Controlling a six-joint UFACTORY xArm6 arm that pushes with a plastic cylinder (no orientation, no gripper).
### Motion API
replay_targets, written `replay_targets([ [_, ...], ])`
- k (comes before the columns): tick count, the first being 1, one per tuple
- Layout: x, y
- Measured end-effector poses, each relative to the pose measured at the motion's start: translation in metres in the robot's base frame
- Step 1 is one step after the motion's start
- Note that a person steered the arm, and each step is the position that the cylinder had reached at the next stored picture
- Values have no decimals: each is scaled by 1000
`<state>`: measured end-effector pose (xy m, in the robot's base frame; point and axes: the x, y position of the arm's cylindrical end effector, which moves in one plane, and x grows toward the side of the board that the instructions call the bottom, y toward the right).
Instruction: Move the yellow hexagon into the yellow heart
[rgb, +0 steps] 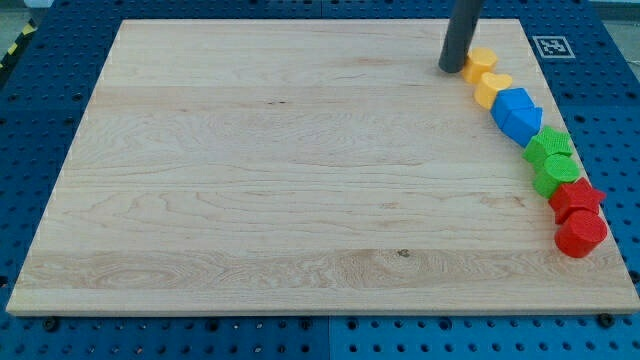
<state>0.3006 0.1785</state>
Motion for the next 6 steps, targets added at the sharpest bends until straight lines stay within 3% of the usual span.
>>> replay_targets([
  [2, -35, -2],
  [4, -22, 40],
  [6, -13, 42],
])
